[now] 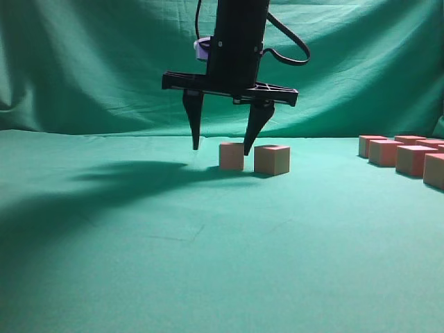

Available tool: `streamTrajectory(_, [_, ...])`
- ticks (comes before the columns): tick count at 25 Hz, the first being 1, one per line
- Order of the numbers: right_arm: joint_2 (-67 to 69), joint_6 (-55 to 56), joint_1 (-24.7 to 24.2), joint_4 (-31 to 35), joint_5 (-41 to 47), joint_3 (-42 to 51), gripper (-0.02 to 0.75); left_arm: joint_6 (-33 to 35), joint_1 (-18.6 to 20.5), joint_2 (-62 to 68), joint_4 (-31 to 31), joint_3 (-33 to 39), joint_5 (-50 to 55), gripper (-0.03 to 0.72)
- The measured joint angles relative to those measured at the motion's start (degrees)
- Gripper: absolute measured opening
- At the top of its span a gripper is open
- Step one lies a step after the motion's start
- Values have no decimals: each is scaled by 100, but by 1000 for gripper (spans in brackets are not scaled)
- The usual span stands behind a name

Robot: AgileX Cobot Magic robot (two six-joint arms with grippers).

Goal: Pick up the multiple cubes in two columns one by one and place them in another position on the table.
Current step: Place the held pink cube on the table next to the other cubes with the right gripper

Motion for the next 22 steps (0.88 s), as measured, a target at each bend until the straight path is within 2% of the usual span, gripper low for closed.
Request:
streamTrajectory(6, [48, -412, 0, -451, -156, -515, 462, 0, 0, 0, 0, 0, 0, 0])
streamTrajectory(12, [48, -872, 0, -769, 923, -1990, 462, 0, 0, 0, 0, 0, 0, 0])
streamTrajectory(14, [31, -1078, 0, -862, 1041, -2409, 462, 0, 0, 0, 0, 0, 0, 0])
streamTrajectory(19, [-459, -1386, 0, -834, 1155, -2536, 462, 0, 0, 0, 0, 0, 0, 0])
streamTrajectory(22, [-1058, -1495, 0, -783, 1167, -2255, 462, 0, 0, 0, 0, 0, 0, 0])
